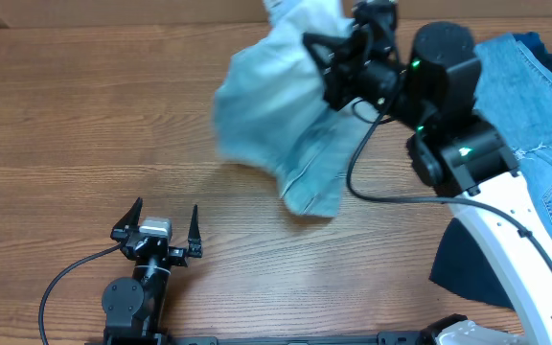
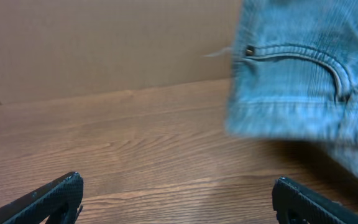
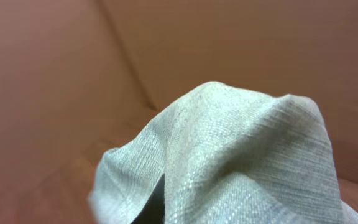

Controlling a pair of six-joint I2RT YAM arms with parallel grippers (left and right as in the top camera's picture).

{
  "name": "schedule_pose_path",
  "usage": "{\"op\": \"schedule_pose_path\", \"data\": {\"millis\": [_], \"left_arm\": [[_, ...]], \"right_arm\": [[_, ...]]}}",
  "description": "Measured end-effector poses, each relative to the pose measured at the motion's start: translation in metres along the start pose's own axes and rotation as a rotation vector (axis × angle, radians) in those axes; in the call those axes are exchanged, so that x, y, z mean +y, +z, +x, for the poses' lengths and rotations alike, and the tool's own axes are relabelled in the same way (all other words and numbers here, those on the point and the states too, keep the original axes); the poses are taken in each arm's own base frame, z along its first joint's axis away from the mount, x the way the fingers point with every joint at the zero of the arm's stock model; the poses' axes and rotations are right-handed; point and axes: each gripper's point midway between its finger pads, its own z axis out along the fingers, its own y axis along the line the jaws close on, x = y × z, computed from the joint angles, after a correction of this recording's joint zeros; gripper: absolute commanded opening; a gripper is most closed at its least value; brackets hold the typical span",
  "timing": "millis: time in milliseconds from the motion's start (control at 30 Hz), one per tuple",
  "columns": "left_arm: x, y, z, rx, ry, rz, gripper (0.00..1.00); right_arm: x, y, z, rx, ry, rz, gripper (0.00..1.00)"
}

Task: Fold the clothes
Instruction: 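Lift the light-blue jeans with the right gripper and drop them mid-table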

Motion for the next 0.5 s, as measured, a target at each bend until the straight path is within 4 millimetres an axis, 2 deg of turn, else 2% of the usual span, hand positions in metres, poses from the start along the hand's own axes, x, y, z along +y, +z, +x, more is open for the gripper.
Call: {"op": "schedule_pose_path", "data": {"millis": [100, 167, 267, 400, 500], "left_arm": [[0.000, 0.000, 0.000, 0.000, 0.000, 0.000, 1.00], [0.000, 0.000, 0.000, 0.000, 0.000, 0.000, 1.00], [0.000, 0.000, 0.000, 0.000, 0.000, 0.000, 1.00], [0.000, 0.000, 0.000, 0.000, 0.000, 0.000, 1.00], [0.000, 0.000, 0.000, 0.000, 0.000, 0.000, 1.00]], "right_arm": [[0.019, 0.005, -0.002, -0.013, -0.014, -0.044, 0.04], [0.012, 0.005, -0.001, -0.015, -0.005, 0.002, 0.04], [-0.016, 0.004, -0.003, -0.036, 0.016, 0.164, 0.04], [-0.064, -0.012, -0.011, -0.092, 0.008, 0.451, 0.04], [-0.082, -0.026, -0.013, -0.084, 0.003, 0.589, 0.04]]}}
